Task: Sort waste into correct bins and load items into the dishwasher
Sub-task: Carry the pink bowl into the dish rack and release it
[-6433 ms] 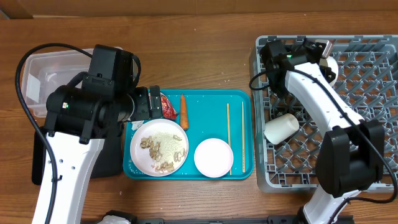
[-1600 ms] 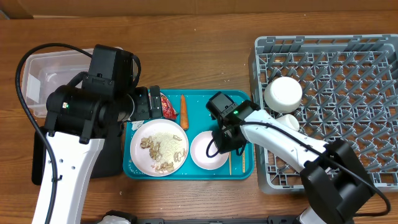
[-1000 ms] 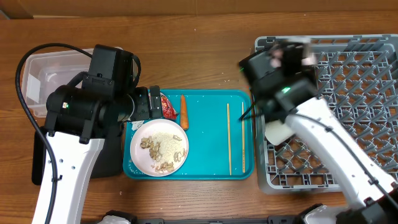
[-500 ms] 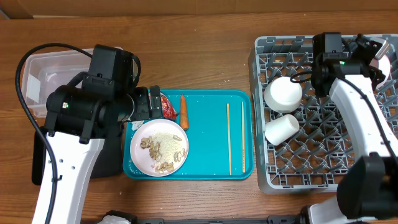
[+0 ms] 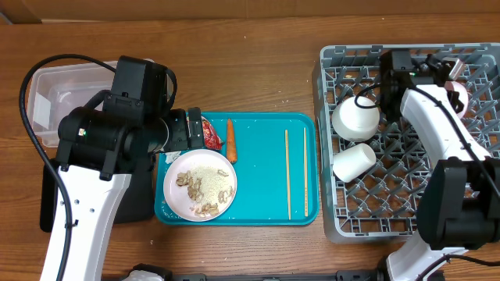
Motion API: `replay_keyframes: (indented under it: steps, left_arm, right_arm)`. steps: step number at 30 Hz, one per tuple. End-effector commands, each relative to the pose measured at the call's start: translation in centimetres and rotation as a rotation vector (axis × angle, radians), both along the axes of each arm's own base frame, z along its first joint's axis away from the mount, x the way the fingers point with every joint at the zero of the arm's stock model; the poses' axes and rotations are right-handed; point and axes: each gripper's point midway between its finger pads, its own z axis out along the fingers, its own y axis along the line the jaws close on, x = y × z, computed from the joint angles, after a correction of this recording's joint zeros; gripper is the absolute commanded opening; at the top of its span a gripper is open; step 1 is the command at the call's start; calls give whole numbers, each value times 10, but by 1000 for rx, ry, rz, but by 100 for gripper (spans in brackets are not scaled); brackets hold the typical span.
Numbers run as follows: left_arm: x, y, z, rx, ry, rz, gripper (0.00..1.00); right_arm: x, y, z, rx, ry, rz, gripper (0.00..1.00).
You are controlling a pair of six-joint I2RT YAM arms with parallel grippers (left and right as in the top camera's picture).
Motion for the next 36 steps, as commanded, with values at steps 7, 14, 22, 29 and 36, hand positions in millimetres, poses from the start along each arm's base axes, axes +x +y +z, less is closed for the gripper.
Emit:
replay_keyframes:
  steps: [7, 14, 22, 29, 36]
  left_arm:
    - [2, 2, 0, -4, 3, 21, 100]
    - [2, 2, 0, -4, 3, 21, 100]
    - [2, 2, 0, -4, 3, 21, 100]
    - [2, 2, 0, -4, 3, 21, 100]
    - [2, 2, 0, -4, 3, 21, 100]
  right_arm:
    - [10, 44, -8, 6, 36, 119, 8]
    - [-3, 59, -10, 23, 86, 136, 34]
    - [-2, 124, 11, 151, 83, 309, 56]
    - [-5, 198, 33, 451, 24, 516, 69]
    - [-51, 311, 10, 1183, 162, 675, 56]
